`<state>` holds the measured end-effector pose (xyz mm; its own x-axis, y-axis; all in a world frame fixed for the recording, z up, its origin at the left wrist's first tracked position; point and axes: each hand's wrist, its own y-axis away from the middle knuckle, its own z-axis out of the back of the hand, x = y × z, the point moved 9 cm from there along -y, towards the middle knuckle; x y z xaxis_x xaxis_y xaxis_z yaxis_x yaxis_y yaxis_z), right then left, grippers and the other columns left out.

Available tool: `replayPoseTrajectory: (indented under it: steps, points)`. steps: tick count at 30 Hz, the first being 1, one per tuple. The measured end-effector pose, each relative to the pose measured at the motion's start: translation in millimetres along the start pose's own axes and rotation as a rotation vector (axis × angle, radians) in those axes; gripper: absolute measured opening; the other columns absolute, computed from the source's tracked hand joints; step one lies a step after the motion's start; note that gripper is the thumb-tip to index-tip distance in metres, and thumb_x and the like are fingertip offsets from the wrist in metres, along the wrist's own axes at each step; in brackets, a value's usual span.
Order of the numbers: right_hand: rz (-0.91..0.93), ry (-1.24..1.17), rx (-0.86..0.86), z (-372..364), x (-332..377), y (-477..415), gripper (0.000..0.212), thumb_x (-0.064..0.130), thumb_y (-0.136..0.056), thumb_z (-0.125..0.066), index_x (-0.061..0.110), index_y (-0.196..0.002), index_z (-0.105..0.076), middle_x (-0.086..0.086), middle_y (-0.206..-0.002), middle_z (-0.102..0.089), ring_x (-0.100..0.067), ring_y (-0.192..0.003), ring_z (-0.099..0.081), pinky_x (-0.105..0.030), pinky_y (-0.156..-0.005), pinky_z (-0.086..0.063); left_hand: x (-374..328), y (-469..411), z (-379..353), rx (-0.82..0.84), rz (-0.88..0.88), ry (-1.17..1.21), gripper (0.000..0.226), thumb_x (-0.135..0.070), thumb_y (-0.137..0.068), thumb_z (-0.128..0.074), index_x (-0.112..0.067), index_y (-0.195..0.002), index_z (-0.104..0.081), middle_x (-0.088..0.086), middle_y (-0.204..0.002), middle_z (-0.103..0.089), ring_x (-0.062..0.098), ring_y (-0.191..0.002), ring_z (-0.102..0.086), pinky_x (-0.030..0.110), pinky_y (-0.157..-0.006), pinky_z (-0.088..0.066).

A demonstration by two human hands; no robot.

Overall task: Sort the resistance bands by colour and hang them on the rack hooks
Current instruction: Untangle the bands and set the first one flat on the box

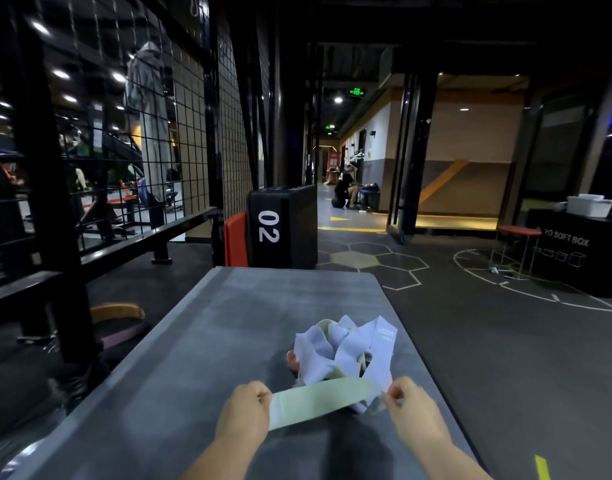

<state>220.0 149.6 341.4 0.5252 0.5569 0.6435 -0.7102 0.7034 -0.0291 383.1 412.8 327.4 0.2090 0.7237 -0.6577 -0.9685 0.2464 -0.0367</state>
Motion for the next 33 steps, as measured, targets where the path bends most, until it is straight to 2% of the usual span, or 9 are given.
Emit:
replayPoseTrajectory:
  steps: [4, 8, 13, 16, 20, 22, 26, 29, 33]
  points:
    - [0.032, 0.103, 0.101, -14, -3, 1, 0.011, 0.019, -0.093, -0.047, 0.030, -0.088, -0.048, 0.007, -0.097, -0.053, -0.014, -0.084, -0.053, -0.024, -0.063, -0.041, 12, 0, -11, 0.043, -0.007, -0.014, 0.020, -0.016, -0.090, -0.047, -0.035, -0.086, -0.052, -0.005, -0.110, -0.056, 0.014, -0.091, -0.057, 0.023, -0.072, -0.044]
    - [0.041, 0.071, 0.092, -21, 2, -1, 0.029, 0.009, -0.088, -0.040, 0.028, -0.104, -0.055, 0.005, -0.110, -0.056, -0.016, -0.093, -0.056, -0.028, -0.075, -0.047, 23, -2, -22, 0.043, -0.004, -0.025, 0.033, -0.006, -0.085, -0.043, -0.034, -0.100, -0.052, -0.003, -0.117, -0.046, 0.019, -0.092, -0.056, 0.029, -0.079, -0.049]
    - [0.179, 0.018, 0.038, -34, 35, -11, 0.029, 0.021, -0.094, -0.048, 0.027, -0.120, -0.061, 0.008, -0.123, -0.055, -0.010, -0.110, -0.053, -0.025, -0.088, -0.046, 22, -11, -22, -0.031, -0.020, -0.153, 0.045, -0.023, -0.095, -0.048, -0.032, -0.138, -0.040, -0.013, -0.144, -0.036, 0.015, -0.126, -0.043, 0.028, -0.098, -0.039]
    - [0.258, 0.095, 0.044, -51, 62, -20, 0.030, 0.039, -0.093, -0.053, 0.020, -0.112, -0.066, 0.003, -0.115, -0.061, -0.014, -0.111, -0.051, -0.028, -0.091, -0.044, 11, -15, -32, 0.016, -0.087, -0.173, 0.047, -0.037, -0.098, -0.043, -0.032, -0.144, -0.034, -0.014, -0.151, -0.032, 0.012, -0.137, -0.032, 0.029, -0.107, -0.032]
    - [0.266, 0.258, 0.082, -75, 86, -29, 0.036, 0.053, -0.086, -0.052, 0.024, -0.103, -0.066, 0.003, -0.110, -0.059, -0.019, -0.110, -0.046, -0.032, -0.084, -0.041, -3, -17, -57, 0.158, -0.177, -0.316, 0.054, -0.047, -0.101, -0.026, -0.033, -0.152, -0.016, -0.014, -0.160, -0.009, 0.012, -0.148, -0.006, 0.036, -0.119, -0.011]
    - [0.236, 0.328, 0.102, -86, 92, -33, 0.030, 0.058, -0.080, -0.053, 0.030, -0.084, -0.060, 0.006, -0.100, -0.057, -0.018, -0.104, -0.045, -0.030, -0.075, -0.035, -1, -17, -68, 0.208, -0.175, -0.370, 0.056, -0.050, -0.101, -0.018, -0.032, -0.153, -0.007, -0.015, -0.161, 0.000, 0.012, -0.148, 0.005, 0.041, -0.120, 0.001]
    - [0.210, 0.435, 0.067, -100, 97, -42, 0.024, 0.051, -0.078, -0.052, 0.030, -0.068, -0.048, 0.012, -0.077, -0.046, -0.015, -0.093, -0.040, -0.028, -0.073, -0.026, 3, -17, -82, 0.225, -0.190, -0.482, 0.057, -0.049, -0.101, -0.010, -0.029, -0.153, 0.001, -0.013, -0.160, 0.007, 0.014, -0.147, 0.014, 0.048, -0.116, 0.016]
    - [0.249, 0.400, 0.072, -108, 98, -48, 0.021, 0.048, -0.087, -0.050, 0.031, -0.075, -0.056, 0.009, -0.081, -0.057, -0.018, -0.091, -0.047, -0.031, -0.073, -0.027, 5, -18, -89, 0.232, -0.198, -0.497, 0.058, -0.050, -0.101, -0.007, -0.027, -0.153, 0.003, -0.012, -0.161, 0.007, 0.014, -0.147, 0.014, 0.050, -0.115, 0.018]
    - [0.208, 0.111, 0.090, -102, 94, -55, 0.013, 0.051, -0.088, -0.056, 0.039, -0.090, -0.061, 0.012, -0.090, -0.061, -0.013, -0.082, -0.052, -0.025, -0.075, -0.041, 7, -24, -92, 0.233, -0.183, -0.480, 0.058, -0.052, -0.100, -0.007, -0.029, -0.153, 0.004, -0.012, -0.161, 0.005, 0.014, -0.148, 0.013, 0.052, -0.114, 0.019]
